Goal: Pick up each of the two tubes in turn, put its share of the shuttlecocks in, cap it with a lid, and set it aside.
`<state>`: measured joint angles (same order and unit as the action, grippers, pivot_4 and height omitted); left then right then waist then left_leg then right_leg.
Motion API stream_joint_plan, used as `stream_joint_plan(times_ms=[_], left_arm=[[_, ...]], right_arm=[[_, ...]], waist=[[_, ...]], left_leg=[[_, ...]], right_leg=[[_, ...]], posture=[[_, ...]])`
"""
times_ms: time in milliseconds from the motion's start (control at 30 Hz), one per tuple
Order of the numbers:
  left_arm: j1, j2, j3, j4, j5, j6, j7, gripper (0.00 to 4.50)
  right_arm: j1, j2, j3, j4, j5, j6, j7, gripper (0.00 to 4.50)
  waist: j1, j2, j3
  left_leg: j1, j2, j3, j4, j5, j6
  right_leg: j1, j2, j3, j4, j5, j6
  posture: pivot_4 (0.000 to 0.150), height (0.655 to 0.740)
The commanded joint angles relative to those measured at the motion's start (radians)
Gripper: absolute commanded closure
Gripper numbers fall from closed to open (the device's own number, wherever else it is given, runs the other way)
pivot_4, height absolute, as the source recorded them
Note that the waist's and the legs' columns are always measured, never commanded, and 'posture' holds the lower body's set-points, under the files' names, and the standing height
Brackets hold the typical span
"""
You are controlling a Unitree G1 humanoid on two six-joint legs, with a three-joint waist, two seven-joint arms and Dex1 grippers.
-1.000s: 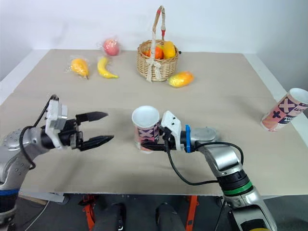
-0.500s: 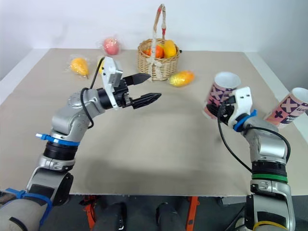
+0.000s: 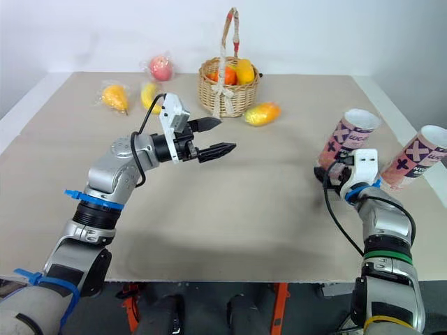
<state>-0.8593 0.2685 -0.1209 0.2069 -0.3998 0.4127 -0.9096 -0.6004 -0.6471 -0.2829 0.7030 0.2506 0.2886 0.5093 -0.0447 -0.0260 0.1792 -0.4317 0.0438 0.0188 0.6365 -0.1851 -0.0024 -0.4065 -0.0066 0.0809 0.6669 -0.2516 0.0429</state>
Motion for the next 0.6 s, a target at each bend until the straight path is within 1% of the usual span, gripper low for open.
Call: stream_joint_plan(times_ms=[33, 133, 267, 333, 433, 500, 600], left_arm=[[0.026, 0.031, -0.007, -0.088, -0.014, 0.002, -0.057, 0.00], [0.054, 0.054, -0.007, -0.131, -0.031, 0.027, -0.091, 0.00], [0.096, 0.100, -0.001, -0.190, -0.043, 0.065, -0.118, 0.00], [0.154, 0.160, -0.008, -0.235, -0.025, 0.058, -0.145, 0.00], [0.274, 0.238, 0.035, -0.286, -0.017, 0.066, -0.120, 0.00], [0.330, 0.268, 0.052, -0.296, 0.003, 0.062, -0.083, 0.00], [0.383, 0.279, 0.086, -0.288, -0.002, 0.076, -0.038, 0.00]], right_arm=[[0.012, -0.036, -0.015, -0.028, 0.003, 0.008, 0.022, 0.04], [0.055, -0.058, -0.013, -0.083, 0.006, 0.030, 0.051, 0.04], [0.158, -0.089, -0.008, -0.210, 0.020, 0.088, 0.109, 0.04], [0.257, -0.116, 0.003, -0.324, 0.033, 0.122, 0.168, 0.04], [0.436, -0.152, 0.033, -0.608, 0.129, 0.177, 0.338, 0.04], [0.472, -0.142, 0.051, -0.716, 0.155, 0.174, 0.360, 0.04], [0.480, -0.122, 0.089, -0.794, 0.146, 0.160, 0.362, 0.04]], waist=[[-0.001, 0.000, 0.000], [-0.001, 0.000, 0.000], [0.001, 0.000, 0.000], [0.001, 0.001, 0.000], [0.001, 0.002, -0.002], [-0.004, 0.002, -0.001], [-0.005, 0.001, -0.001]], left_leg=[[0.000, 0.000, 0.000, 0.000, 0.000, 0.000], [0.000, 0.001, 0.000, -0.001, 0.000, 0.000], [0.000, 0.001, -0.001, -0.001, 0.000, 0.000], [0.000, 0.000, -0.001, -0.001, 0.000, 0.000], [0.001, 0.001, -0.001, -0.002, -0.001, 0.001], [0.002, 0.003, -0.001, -0.002, -0.001, 0.001], [0.004, 0.005, -0.001, -0.001, 0.000, 0.001]], right_leg=[[0.000, 0.000, 0.000, 0.000, 0.000, 0.000], [-0.001, 0.001, 0.000, 0.000, 0.000, -0.001], [0.000, 0.001, 0.000, 0.000, -0.001, -0.001], [0.000, 0.000, 0.000, 0.000, -0.001, 0.000], [0.000, 0.001, 0.000, 0.000, -0.002, -0.001], [0.001, 0.003, -0.001, 0.000, -0.003, -0.002], [0.001, 0.005, -0.001, 0.001, -0.003, 0.002]], posture=[[0.150, 0.7400], [0.150, 0.7400], [0.150, 0.7400], [0.150, 0.7400], [0.150, 0.7400], [0.150, 0.7400], [0.150, 0.7400]])
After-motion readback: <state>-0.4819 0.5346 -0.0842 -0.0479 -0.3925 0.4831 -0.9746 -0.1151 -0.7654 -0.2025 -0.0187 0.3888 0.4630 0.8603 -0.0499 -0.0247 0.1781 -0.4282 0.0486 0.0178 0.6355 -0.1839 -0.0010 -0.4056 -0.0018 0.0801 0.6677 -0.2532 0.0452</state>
